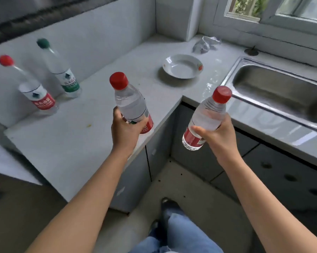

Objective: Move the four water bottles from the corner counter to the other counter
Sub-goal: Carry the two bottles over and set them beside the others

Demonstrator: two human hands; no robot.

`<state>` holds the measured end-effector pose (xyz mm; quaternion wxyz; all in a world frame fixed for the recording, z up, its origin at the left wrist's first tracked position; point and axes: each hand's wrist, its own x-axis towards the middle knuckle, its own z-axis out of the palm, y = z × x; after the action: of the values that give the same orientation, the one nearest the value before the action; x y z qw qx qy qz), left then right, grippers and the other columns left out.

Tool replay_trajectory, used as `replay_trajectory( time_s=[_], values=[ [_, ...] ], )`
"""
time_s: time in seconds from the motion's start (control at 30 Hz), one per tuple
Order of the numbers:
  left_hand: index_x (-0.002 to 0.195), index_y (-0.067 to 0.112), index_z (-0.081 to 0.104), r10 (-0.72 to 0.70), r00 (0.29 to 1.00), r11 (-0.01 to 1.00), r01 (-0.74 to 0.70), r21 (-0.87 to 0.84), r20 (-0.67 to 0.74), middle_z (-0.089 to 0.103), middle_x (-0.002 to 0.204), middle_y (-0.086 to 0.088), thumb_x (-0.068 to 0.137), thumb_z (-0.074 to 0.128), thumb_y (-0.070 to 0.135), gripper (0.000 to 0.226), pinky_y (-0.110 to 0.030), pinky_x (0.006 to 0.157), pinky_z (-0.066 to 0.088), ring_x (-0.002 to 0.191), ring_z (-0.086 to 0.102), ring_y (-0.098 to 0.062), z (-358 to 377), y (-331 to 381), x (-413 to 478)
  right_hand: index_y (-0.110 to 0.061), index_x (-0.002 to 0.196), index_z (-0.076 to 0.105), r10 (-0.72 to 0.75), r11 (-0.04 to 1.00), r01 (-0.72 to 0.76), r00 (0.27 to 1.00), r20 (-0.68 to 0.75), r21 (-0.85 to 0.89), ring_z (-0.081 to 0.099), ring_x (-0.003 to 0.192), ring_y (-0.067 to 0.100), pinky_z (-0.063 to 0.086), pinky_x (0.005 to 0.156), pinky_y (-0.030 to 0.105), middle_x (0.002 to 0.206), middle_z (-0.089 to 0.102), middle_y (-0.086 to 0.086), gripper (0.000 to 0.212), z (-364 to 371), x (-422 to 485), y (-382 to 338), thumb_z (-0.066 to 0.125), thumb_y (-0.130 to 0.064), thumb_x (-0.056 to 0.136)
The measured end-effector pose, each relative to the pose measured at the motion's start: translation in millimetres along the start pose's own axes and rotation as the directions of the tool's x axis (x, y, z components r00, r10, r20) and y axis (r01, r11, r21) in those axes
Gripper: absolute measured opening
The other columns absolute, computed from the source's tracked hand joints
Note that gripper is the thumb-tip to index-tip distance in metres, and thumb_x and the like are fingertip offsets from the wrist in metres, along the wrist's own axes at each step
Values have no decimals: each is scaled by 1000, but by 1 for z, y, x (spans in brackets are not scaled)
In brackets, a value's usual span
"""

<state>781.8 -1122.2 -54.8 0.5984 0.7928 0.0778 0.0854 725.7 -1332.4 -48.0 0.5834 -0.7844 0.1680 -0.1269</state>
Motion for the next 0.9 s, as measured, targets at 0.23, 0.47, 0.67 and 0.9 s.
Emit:
replay_trajectory(
  time_s=[0.23,0.47,0.67,0.9],
  values=[
    [116,10,45,-73,936,995,93,43,-346,58,102,0,65,80,18,62,-27,74,45,99,59,-24,-62,-19,33,-21,113,48,-132,991,117,932,338,62,61,100,18,50,91,44,111,61,2,60,85,56,-40,80,-17,63],
    [115,14,45,-135,813,979,198,50,-566,55,101,3,67,77,13,57,-27,78,42,95,55,-21,-103,-34,44,-15,123,43,-217,972,223,764,608,66,57,106,20,49,90,37,118,58,2,68,164,84,-60,79,-23,66],
    [114,16,47,-164,731,972,235,18,-662,58,104,5,65,78,13,58,-32,86,48,102,59,-22,-120,-51,62,-18,115,48,-240,957,286,672,701,53,60,102,23,52,88,42,112,61,3,63,211,109,-65,81,-25,62],
    [115,14,46,-210,685,963,269,-26,-697,59,114,-2,65,80,13,61,-32,87,47,107,57,-24,-124,-61,102,-17,120,47,-210,955,295,603,769,29,57,102,20,49,86,35,108,58,-4,64,265,136,-75,80,-20,66]
  ],
)
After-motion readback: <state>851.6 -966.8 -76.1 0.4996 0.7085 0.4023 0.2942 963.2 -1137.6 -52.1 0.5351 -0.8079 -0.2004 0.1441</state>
